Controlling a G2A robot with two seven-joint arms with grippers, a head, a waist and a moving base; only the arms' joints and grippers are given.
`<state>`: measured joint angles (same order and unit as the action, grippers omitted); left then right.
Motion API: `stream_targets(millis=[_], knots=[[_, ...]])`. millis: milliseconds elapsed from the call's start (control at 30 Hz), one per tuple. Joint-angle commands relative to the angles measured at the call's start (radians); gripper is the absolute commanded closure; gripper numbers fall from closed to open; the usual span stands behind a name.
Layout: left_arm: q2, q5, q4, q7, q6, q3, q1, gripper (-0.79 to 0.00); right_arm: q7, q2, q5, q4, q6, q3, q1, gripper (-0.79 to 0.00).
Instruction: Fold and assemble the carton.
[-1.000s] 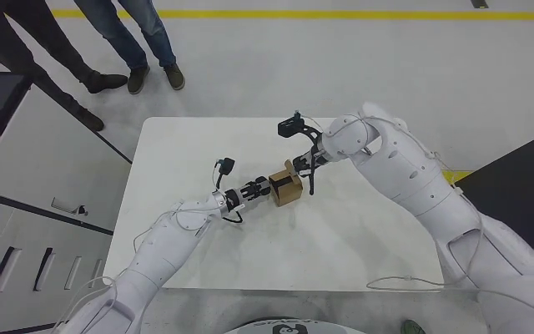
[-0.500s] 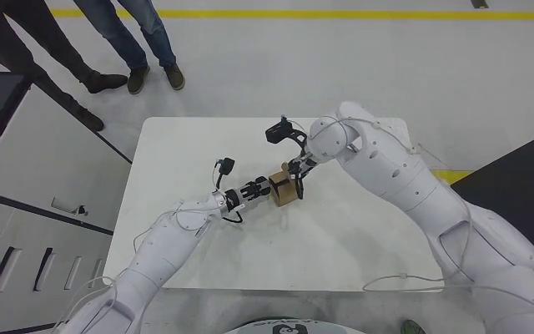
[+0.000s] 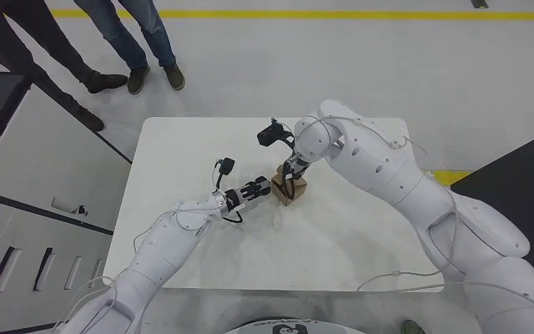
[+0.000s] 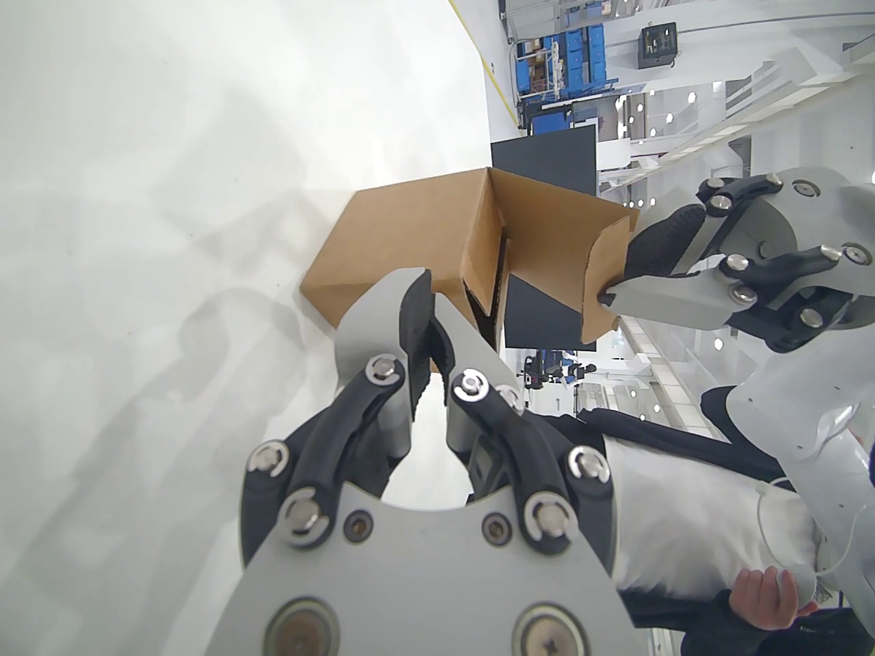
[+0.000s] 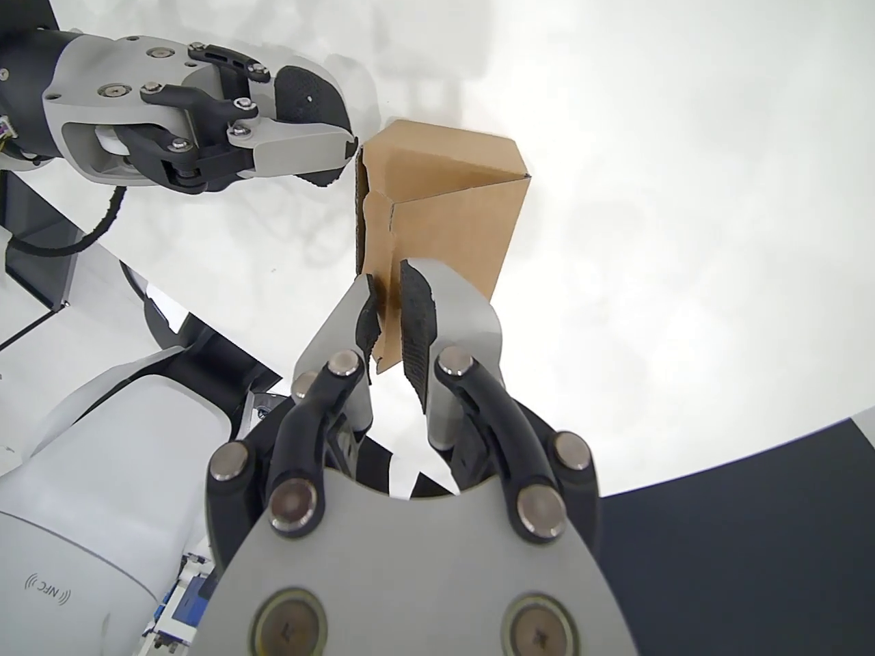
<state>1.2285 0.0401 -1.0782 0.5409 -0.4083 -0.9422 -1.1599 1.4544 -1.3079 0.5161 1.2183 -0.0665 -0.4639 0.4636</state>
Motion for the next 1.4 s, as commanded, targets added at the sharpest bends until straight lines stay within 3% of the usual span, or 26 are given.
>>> stream_targets(millis=[0, 233, 500, 700, 1000, 1367], knots=[[0.000, 0.000, 0.000, 0.000, 0.000, 0.000, 0.000, 0.000, 0.002, -0.008, 0.006, -0.009, 0.001, 0.009, -0.005, -0.083], [0.000, 0.000, 0.000, 0.000, 0.000, 0.000, 0.000, 0.000, 0.012, -0.027, 0.024, -0.030, 0.005, 0.025, -0.017, -0.215], [0.000, 0.000, 0.000, 0.000, 0.000, 0.000, 0.000, 0.000, 0.038, -0.035, 0.046, -0.032, 0.021, 0.025, -0.017, -0.243], [0.000, 0.000, 0.000, 0.000, 0.000, 0.000, 0.000, 0.000, 0.051, -0.037, 0.063, -0.030, 0.024, 0.023, -0.010, -0.234], [0.000, 0.000, 0.000, 0.000, 0.000, 0.000, 0.000, 0.000, 0.058, -0.041, 0.094, -0.028, 0.035, 0.023, 0.005, -0.108], [0.000, 0.000, 0.000, 0.000, 0.000, 0.000, 0.000, 0.000, 0.059, -0.053, 0.112, -0.047, 0.049, 0.024, 0.016, -0.086]])
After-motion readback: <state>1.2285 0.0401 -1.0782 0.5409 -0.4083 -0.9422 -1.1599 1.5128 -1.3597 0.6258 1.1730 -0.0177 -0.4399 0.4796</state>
